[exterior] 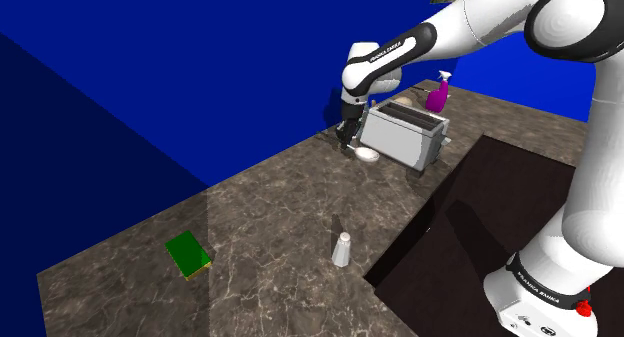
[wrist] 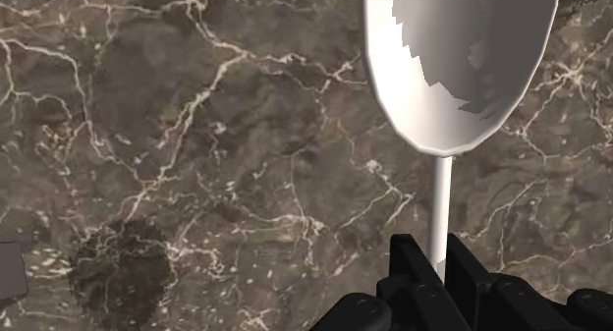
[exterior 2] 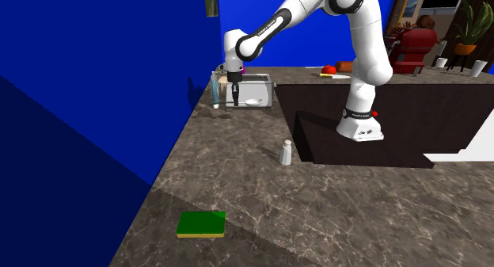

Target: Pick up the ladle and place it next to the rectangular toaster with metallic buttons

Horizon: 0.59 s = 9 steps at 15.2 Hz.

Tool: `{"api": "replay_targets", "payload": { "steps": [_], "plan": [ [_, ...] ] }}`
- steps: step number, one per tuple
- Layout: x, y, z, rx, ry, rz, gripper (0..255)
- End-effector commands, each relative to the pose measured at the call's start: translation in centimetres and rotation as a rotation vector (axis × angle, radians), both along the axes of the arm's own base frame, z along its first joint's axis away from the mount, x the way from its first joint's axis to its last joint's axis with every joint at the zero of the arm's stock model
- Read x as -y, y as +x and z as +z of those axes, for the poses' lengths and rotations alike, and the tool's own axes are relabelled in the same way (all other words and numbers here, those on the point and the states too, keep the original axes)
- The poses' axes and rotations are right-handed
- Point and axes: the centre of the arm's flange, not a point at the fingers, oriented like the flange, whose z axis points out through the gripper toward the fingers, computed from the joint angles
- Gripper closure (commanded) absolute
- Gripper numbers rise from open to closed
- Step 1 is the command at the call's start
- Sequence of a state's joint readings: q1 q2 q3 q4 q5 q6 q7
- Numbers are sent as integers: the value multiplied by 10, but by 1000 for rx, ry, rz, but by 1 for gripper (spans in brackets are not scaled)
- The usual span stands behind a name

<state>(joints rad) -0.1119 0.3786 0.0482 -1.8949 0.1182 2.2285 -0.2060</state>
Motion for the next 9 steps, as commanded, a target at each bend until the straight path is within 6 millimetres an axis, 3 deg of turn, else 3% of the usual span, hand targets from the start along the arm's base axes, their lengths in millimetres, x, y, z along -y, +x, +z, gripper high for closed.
{"api": "replay_targets", "payload": {
  "steps": [1, 9],
  "plan": [
    [-1, -1, -11, 0, 0, 0, 255],
    [-1, -1, -54, 0, 0, 0, 255]
  ]
}}
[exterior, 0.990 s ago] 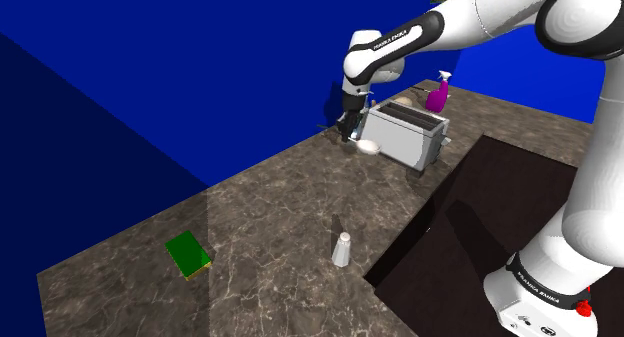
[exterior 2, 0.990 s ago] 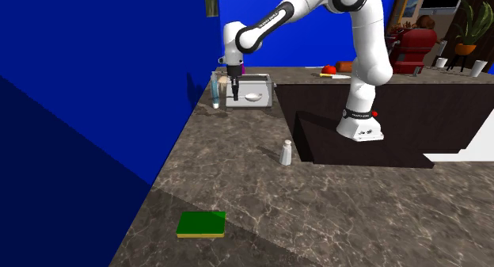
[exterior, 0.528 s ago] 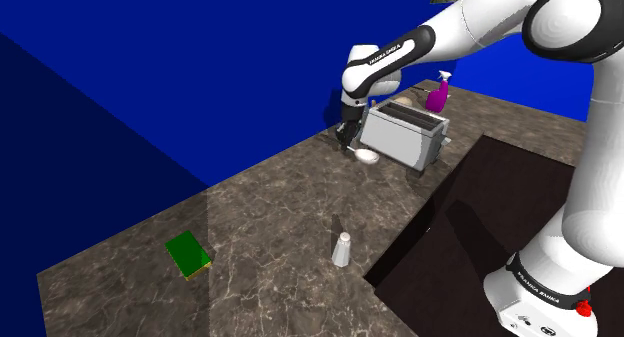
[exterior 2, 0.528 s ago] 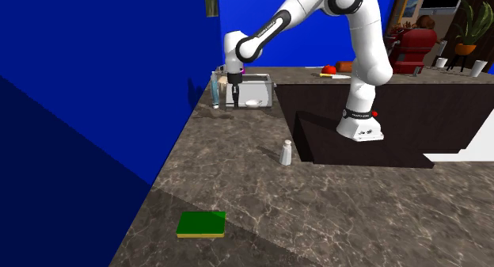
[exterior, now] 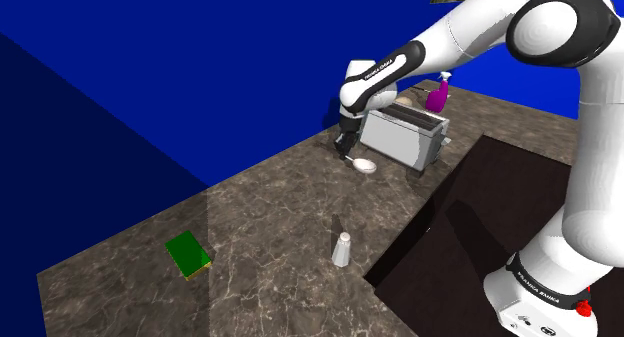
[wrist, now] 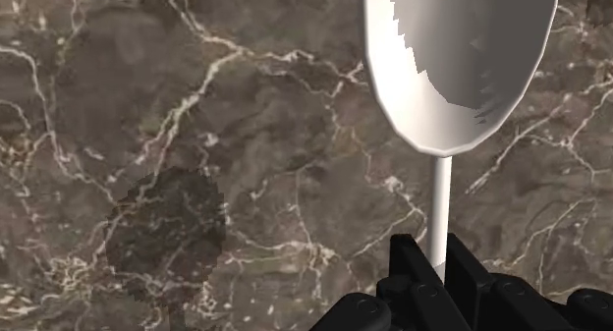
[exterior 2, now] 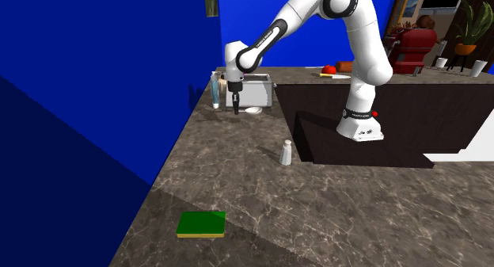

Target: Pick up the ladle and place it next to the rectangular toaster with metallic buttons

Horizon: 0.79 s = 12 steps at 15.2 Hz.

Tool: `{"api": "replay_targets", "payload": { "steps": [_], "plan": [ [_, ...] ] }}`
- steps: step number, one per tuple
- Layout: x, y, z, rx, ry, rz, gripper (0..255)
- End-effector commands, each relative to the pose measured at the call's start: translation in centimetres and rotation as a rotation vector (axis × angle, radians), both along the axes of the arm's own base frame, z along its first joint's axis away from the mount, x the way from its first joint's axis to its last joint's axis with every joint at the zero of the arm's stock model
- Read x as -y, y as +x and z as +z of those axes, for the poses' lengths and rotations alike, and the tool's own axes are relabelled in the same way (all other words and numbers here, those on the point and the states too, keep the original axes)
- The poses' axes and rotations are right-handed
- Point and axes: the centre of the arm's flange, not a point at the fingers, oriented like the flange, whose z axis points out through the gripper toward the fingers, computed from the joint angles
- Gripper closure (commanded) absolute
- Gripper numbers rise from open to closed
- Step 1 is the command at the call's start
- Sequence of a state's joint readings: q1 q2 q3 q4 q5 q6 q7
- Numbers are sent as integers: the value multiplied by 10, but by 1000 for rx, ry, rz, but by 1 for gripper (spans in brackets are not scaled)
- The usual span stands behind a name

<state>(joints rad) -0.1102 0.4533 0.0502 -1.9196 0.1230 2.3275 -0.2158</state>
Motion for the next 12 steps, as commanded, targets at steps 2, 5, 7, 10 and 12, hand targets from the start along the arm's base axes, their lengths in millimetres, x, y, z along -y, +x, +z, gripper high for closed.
{"api": "replay_targets", "payload": {
  "steps": [2, 5, 7, 10, 12],
  "plan": [
    [0, 0, -15, 1, 0, 0, 255],
    [0, 0, -31, 1, 0, 0, 255],
    [0, 0, -42, 1, 0, 0, 255],
    [0, 0, -58, 1, 0, 0, 255],
    [0, 0, -68, 1, 0, 0, 255]
  ]
}}
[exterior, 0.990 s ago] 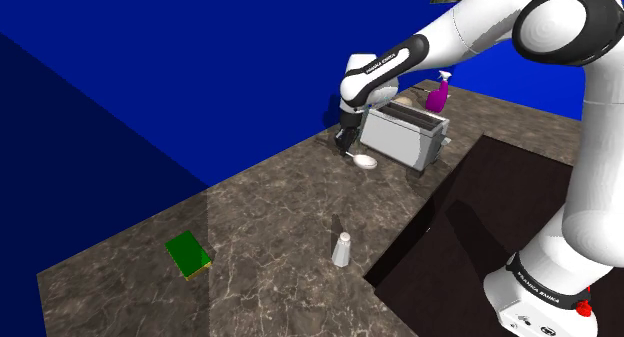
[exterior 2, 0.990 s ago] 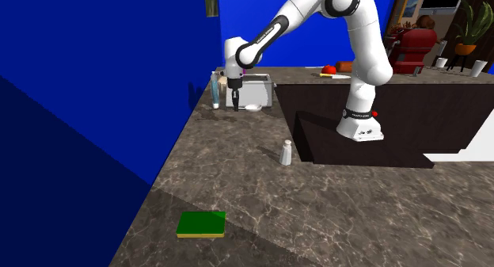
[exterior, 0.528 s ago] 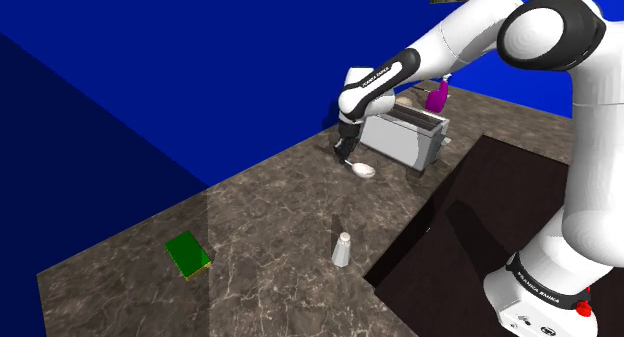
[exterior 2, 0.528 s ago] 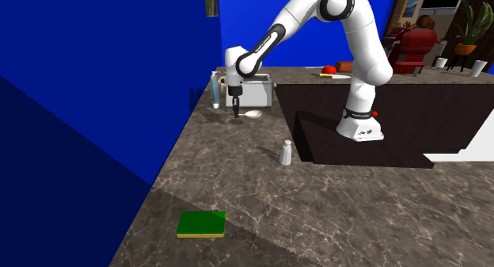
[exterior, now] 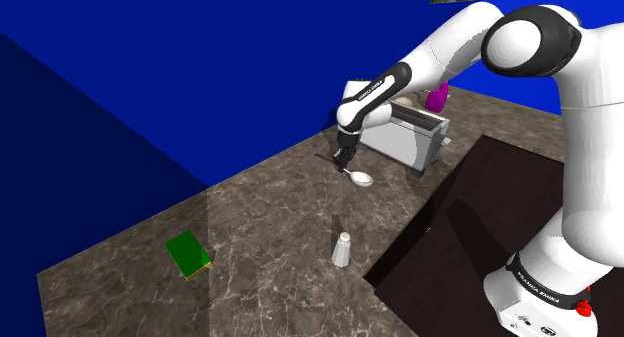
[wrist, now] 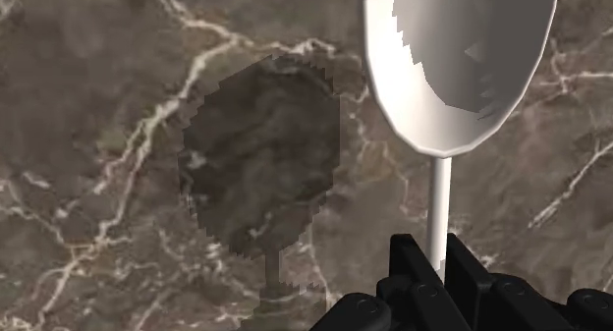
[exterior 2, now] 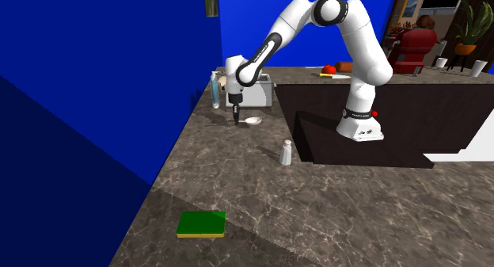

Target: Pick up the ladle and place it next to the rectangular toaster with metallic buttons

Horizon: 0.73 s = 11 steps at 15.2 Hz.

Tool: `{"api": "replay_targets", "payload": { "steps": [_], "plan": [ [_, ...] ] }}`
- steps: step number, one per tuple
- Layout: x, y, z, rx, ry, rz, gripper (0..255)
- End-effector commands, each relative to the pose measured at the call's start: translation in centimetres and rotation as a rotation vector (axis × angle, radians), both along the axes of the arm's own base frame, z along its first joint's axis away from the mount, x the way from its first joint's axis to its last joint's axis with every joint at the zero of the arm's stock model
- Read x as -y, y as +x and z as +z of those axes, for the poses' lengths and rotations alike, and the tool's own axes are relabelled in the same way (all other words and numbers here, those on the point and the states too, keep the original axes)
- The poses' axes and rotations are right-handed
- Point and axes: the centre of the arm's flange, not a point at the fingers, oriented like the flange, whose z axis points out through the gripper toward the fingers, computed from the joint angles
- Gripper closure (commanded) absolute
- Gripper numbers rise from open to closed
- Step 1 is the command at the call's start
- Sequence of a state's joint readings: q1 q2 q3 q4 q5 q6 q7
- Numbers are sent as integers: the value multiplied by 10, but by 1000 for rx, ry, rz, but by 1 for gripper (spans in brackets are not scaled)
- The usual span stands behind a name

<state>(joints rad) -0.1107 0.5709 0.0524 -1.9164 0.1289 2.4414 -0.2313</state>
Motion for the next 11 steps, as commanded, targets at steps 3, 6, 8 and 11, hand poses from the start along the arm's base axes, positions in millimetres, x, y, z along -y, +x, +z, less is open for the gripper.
{"api": "replay_targets", "payload": {
  "steps": [3, 6, 8, 11],
  "plan": [
    [0, 0, -23, 0, 0, 0, 255],
    [0, 0, -23, 0, 0, 0, 255],
    [0, 0, -23, 0, 0, 0, 255],
    [0, 0, -23, 0, 0, 0, 255]
  ]
}}
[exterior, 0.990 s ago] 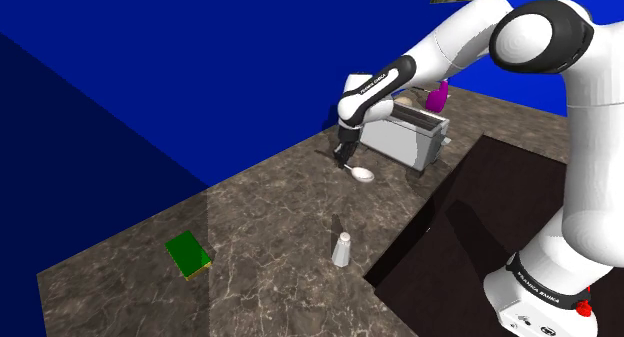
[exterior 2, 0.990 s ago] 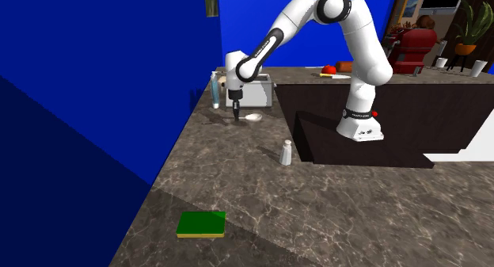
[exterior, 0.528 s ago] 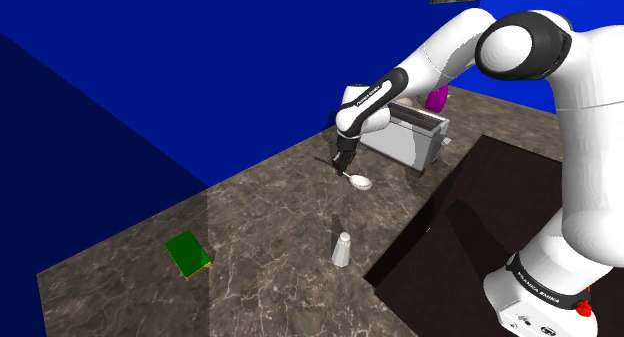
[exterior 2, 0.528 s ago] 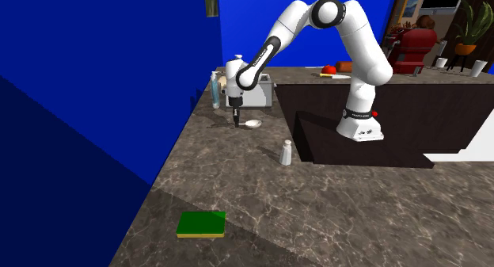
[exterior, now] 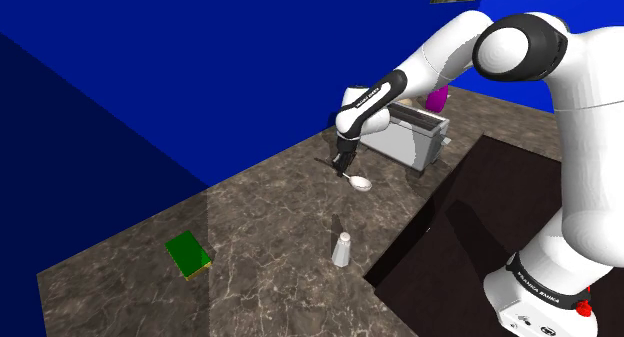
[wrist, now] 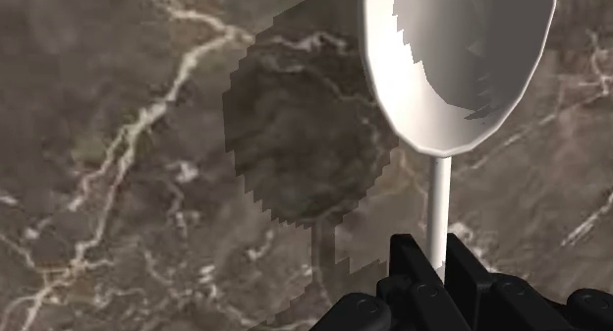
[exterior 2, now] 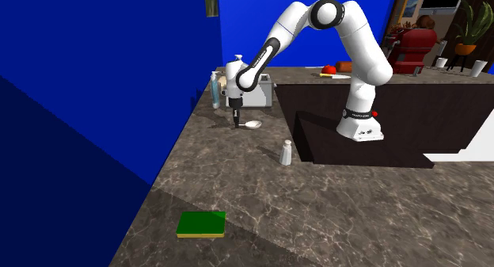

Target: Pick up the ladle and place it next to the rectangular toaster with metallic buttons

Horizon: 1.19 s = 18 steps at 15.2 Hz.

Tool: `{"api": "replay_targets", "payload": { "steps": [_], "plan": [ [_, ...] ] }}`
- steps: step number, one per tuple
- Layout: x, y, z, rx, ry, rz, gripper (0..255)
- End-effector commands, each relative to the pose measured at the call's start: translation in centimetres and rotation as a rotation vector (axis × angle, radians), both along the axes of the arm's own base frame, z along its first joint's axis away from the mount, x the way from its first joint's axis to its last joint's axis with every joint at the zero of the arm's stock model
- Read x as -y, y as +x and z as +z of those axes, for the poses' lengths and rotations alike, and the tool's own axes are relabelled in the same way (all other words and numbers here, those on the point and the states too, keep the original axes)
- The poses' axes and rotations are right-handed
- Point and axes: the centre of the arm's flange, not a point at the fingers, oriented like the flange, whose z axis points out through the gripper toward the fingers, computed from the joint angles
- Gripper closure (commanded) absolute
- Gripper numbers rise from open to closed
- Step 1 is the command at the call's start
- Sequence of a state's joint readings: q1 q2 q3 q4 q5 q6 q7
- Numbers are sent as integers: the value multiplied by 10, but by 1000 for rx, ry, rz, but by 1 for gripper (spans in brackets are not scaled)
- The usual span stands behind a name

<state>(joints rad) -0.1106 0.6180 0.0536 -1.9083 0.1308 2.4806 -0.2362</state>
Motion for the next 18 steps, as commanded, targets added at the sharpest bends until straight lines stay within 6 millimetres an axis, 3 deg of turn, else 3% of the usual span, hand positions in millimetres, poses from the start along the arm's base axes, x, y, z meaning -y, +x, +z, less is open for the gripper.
{"api": "replay_targets", "payload": {
  "steps": [1, 6, 10, 18],
  "plan": [
    [0, 0, 0, 0, 0, 0, 0],
    [0, 0, 0, 0, 0, 0, 0],
    [6, 2, 50, 0, 0, 0, 0],
    [6, 2, 50, 0, 0, 0, 0]
  ]
}}
